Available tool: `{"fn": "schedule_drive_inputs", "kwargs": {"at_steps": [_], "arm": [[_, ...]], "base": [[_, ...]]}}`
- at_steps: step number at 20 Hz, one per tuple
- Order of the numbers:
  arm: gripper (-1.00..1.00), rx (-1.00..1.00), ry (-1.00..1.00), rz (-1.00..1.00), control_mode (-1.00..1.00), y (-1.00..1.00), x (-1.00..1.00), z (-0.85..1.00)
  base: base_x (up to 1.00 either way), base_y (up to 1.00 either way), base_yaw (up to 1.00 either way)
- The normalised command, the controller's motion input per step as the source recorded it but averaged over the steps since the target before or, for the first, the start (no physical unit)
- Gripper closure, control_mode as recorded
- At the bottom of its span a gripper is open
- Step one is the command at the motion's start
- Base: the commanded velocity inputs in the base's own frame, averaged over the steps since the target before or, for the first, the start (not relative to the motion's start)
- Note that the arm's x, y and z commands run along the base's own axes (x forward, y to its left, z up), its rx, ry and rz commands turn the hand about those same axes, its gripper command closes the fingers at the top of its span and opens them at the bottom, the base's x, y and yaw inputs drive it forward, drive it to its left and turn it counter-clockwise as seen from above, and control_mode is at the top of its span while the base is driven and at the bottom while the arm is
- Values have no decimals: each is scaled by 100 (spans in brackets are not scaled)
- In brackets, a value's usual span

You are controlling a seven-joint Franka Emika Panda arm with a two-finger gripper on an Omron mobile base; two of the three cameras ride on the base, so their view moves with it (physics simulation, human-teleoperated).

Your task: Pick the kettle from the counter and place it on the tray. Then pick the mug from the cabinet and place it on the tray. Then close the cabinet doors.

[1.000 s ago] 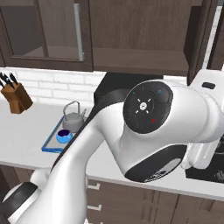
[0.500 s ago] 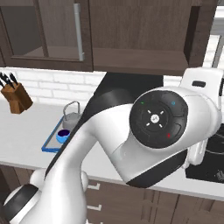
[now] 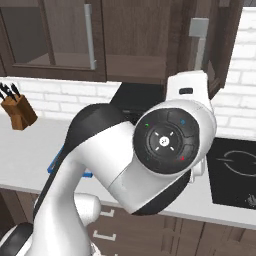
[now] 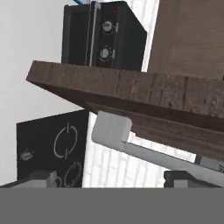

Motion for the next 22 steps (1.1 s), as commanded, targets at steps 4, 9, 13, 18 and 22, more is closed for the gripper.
{"fn": "schedule_drive_inputs", "kwargs": {"at_steps": [4,9,13,18,22], "arm": [[-100,-10,0,30,-100,75,35,-4],[-100,-9,0,31,-100,71,38,-1],[-100,-7,0,27,-100,63,50,0],[-100,-8,0,18,-100,48,68,0],[-100,-17,0,3,-100,39,71,-7]], "base": [[0,0,0],[0,0,0],[0,0,0],[0,0,0],[0,0,0]]}}
